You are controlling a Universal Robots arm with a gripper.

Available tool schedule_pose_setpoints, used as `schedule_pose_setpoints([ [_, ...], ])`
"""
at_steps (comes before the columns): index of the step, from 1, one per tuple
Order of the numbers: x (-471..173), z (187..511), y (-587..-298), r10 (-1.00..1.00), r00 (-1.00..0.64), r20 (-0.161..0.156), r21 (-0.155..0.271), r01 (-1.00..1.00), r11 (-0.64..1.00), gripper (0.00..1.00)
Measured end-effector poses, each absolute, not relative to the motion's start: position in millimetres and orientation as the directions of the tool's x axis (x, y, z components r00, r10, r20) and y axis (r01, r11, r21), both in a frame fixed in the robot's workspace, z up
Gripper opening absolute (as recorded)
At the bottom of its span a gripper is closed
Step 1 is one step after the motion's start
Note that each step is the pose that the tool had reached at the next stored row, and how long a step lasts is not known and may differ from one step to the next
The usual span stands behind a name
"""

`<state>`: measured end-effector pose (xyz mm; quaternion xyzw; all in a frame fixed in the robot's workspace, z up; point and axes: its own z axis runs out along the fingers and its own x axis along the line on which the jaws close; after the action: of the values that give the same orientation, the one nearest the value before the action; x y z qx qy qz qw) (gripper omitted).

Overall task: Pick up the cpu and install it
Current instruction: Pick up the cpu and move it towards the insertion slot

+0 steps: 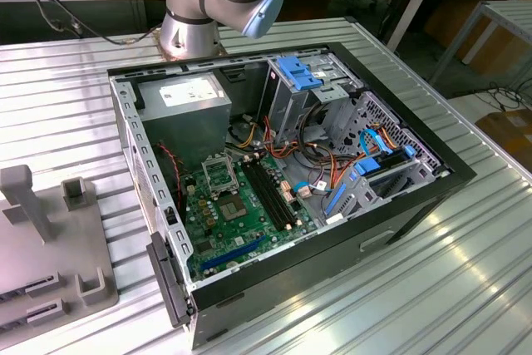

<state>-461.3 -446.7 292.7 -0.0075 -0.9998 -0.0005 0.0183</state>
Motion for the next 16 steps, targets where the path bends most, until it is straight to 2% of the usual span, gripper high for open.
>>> schedule_pose_setpoints([
  [16, -461.3, 300.1, -446.7, 0.015, -0.999, 0.037, 0.001, 0.015, 1.000, 0.47],
])
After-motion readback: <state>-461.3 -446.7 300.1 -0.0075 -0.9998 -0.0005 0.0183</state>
